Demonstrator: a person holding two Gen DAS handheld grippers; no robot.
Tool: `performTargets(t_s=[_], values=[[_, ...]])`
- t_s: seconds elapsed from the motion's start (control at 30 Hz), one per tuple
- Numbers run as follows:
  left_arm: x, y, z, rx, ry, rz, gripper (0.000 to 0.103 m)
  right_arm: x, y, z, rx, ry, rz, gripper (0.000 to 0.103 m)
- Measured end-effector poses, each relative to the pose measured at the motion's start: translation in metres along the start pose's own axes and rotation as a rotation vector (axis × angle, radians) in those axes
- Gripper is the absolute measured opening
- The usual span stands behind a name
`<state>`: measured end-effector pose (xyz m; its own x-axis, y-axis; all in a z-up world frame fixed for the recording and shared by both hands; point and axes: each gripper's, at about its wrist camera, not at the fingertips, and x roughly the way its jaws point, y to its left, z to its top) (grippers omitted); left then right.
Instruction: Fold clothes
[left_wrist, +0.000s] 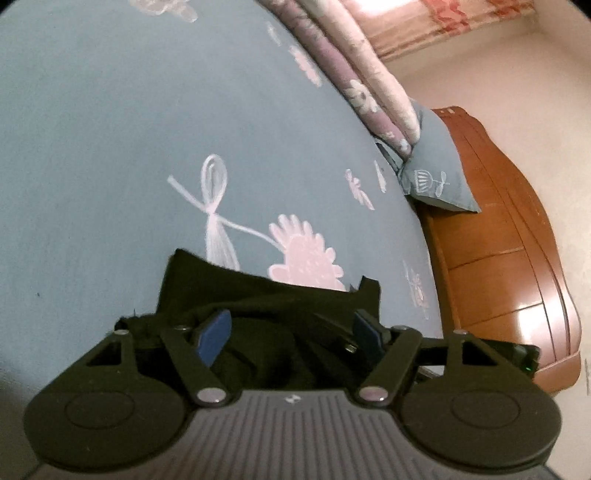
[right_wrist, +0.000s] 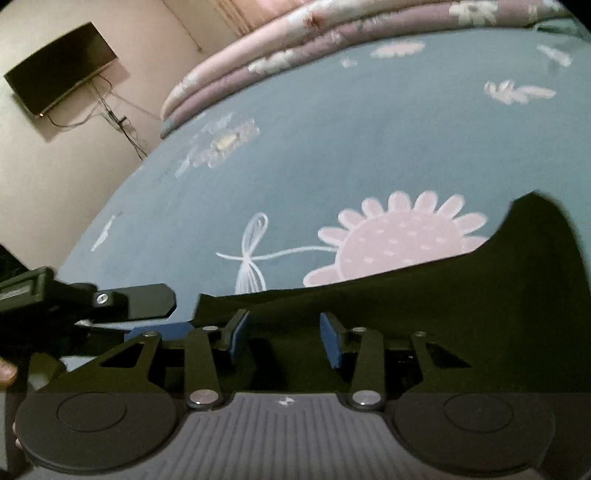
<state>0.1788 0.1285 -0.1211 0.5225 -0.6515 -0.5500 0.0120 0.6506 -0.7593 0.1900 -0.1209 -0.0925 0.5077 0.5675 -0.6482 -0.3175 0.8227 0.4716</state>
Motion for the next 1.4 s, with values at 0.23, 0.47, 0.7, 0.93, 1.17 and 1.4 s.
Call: performTargets(t_s=[0.23, 0.47, 0.7, 0.93, 1.17, 1.4], values=[[-0.038, -0.054, -0.059, 0.208, 0.080, -0.028, 0.075, -0.089, 0.012, -0.060, -0.159, -0.019, -0.085, 0.052], [-0.018, -0.051, -0.109, 0.255, 0.181, 0.067, 0.075, -0.113, -0.002, -0.126, -0.162, 0.003, -0.175, 0.055], [-0.017, -0.049, -0.128, 0.261, 0.213, 0.158, 0.076, -0.122, -0.005, -0.145, -0.110, -0.004, -0.185, 0.064], [-0.037, -0.088, -0.130, 0.376, 0.174, 0.205, 0.078, -0.147, -0.014, -0.136, -0.033, -0.084, -0.156, 0.066], [-0.003, -0.078, -0.136, 0.356, 0.240, 0.263, 0.079, -0.152, -0.040, -0.136, 0.085, -0.091, -0.192, 0.069], [-0.047, -0.078, -0.115, 0.285, 0.103, 0.235, 0.078, -0.161, -0.056, -0.136, 0.141, -0.134, -0.165, 0.072]])
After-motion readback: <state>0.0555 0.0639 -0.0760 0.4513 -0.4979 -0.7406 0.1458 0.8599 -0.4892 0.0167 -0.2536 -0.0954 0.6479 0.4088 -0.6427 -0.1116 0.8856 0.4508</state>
